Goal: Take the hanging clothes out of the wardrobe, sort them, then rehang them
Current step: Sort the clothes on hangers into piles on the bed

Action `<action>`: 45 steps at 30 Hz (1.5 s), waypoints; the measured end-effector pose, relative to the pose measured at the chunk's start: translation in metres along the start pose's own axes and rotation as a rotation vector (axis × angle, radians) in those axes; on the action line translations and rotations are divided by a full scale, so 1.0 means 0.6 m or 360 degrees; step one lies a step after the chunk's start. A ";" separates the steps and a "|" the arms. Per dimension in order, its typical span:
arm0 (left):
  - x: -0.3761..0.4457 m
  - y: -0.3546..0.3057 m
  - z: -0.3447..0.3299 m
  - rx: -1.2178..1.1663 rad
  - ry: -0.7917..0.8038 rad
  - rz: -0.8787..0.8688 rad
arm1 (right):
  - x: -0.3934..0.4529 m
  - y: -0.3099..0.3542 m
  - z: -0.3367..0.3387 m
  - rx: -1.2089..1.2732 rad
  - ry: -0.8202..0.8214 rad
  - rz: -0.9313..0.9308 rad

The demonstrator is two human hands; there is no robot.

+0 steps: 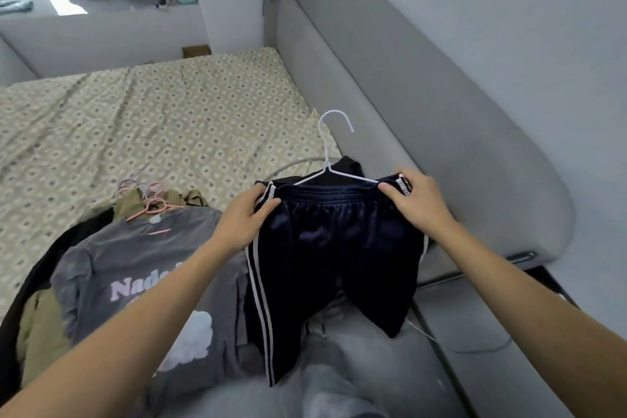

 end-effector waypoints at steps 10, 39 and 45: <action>0.341 0.259 -0.106 0.0439 0.0102 0.0431 | 0.366 -0.180 -0.289 -0.0064 0.0484 -0.0111; 0.203 0.439 0.117 0.0612 -0.0228 0.0780 | 0.375 0.087 -0.685 -0.0298 0.0931 0.0517; -0.005 0.527 0.291 0.0670 -0.0440 0.0995 | 0.241 0.284 -0.818 -0.0152 0.1067 0.0676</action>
Point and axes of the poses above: each hand's wrist, its own x-axis towards the middle knuckle, its own z-axis out of the back of the hand, y = z × x, the point moved 10 cm from there along x, towards the middle knuckle
